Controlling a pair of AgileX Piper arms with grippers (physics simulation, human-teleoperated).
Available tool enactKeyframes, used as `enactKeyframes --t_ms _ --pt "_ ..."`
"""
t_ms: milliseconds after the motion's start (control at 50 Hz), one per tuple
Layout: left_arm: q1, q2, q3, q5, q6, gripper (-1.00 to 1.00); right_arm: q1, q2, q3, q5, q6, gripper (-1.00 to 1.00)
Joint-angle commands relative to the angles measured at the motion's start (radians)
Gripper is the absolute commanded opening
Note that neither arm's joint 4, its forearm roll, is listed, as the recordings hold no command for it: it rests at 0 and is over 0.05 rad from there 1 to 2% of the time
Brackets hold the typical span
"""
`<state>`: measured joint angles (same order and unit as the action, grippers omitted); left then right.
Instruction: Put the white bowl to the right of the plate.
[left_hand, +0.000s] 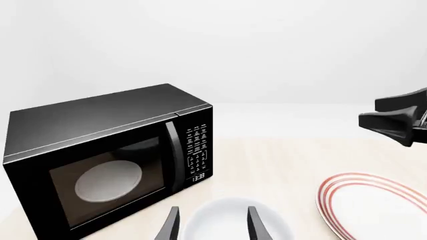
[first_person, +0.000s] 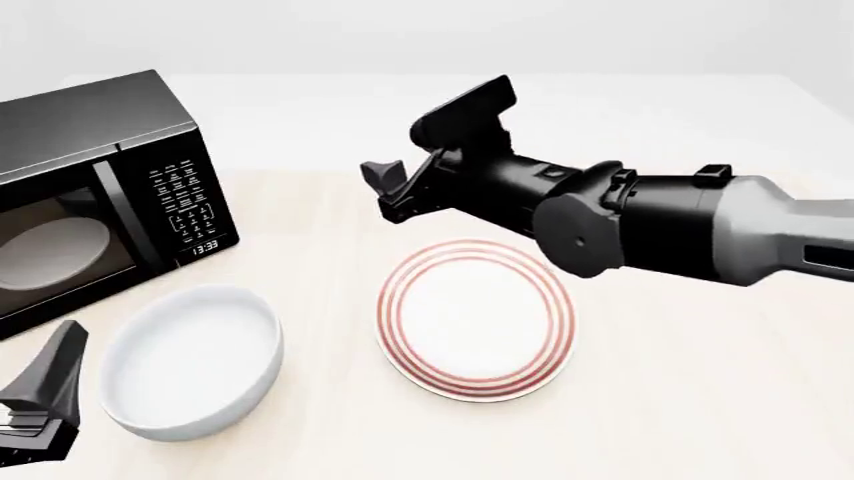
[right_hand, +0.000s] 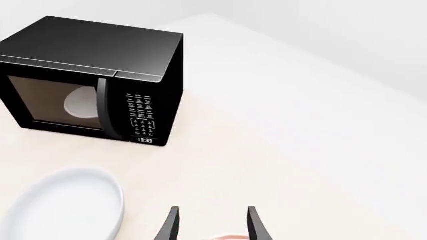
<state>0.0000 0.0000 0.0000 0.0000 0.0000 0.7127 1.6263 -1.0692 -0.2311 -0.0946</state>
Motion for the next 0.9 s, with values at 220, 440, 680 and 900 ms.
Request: enactKeyframes --t_ms 220,440,680,900 --pt "0.0 0.0 0.0 0.0 0.0 1.0 0.107 0.166 -0.201 0.084 0.061 1.0" --pt "0.0 0.0 0.0 0.0 0.0 1.0 0.157 0.256 -0.289 0.145 0.079 1.0" --pt "0.0 0.0 0.0 0.0 0.0 1.0 0.18 0.324 -0.336 0.174 0.11 1.0" --pt "0.0 0.0 0.0 0.0 0.0 1.0 0.2 0.366 -0.345 0.177 0.158 1.0"
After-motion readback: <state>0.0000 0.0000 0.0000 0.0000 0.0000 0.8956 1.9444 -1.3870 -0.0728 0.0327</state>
